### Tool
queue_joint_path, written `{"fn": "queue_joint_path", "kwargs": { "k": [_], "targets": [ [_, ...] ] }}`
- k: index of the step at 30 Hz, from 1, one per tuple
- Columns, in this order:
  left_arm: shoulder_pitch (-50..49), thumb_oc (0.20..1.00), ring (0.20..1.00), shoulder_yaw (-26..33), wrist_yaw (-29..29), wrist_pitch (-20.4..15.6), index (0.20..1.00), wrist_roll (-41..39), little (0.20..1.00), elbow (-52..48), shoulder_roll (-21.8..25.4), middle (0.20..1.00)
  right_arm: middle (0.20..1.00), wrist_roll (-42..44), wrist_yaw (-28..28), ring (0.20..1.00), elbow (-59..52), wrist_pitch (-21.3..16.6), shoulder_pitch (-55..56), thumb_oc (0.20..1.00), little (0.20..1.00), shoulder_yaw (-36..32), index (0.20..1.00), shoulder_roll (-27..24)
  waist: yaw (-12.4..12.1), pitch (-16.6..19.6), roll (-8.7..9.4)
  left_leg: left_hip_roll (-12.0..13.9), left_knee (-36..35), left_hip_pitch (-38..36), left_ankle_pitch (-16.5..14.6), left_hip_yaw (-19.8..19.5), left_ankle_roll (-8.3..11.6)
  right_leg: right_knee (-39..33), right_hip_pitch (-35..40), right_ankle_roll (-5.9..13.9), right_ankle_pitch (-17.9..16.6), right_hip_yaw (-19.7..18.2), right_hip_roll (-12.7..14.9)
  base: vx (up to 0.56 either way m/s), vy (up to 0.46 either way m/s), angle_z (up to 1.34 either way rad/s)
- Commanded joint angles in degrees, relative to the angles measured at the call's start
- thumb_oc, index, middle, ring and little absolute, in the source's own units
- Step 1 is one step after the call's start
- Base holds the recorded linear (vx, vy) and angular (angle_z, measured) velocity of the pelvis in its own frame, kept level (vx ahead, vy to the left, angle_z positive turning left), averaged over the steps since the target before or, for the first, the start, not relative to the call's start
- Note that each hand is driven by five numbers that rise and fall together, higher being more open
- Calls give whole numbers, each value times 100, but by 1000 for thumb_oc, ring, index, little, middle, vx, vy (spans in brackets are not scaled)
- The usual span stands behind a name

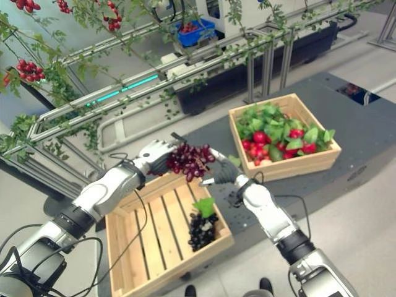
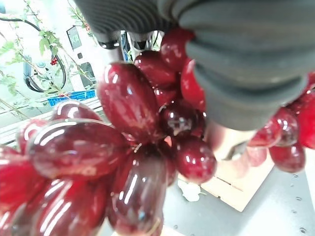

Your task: Pick up the fruits from the basket on one side to the basket on the other side

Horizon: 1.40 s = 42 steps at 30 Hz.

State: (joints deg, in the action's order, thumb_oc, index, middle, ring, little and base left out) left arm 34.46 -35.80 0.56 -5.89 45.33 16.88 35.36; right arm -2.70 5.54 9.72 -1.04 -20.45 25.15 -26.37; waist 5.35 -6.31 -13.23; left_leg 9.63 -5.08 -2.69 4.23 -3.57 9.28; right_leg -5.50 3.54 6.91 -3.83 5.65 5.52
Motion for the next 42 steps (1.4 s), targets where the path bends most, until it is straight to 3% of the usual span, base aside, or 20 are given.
{"fn": "queue_joint_path", "kwargs": {
  "k": [1,26,42],
  "targets": [
    [737,200,200,553,199,-26,200,-442,200,-228,293,200,1000,138,5,1000,16,-319,-62,1000,1000,104,1000,232,-31,350,325,-306,467,291,-288,81,-267,667,124,-254,1159,2,-261,0,0,0],
    [547,200,200,565,-27,-159,200,-764,200,-742,179,200,1000,21,-104,1000,397,-242,-454,1000,1000,142,1000,395,-118,361,354,-331,465,281,-323,52,-293,653,124,-256,1139,3,-254,0,0,0],
    [460,200,200,355,-47,-173,200,-706,200,-512,-48,200,1000,76,-243,1000,446,-293,-519,1000,1000,182,1000,476,-118,346,336,-330,456,309,-316,41,-293,650,80,-254,1130,-6,-246,0,0,0]
  ]
}}
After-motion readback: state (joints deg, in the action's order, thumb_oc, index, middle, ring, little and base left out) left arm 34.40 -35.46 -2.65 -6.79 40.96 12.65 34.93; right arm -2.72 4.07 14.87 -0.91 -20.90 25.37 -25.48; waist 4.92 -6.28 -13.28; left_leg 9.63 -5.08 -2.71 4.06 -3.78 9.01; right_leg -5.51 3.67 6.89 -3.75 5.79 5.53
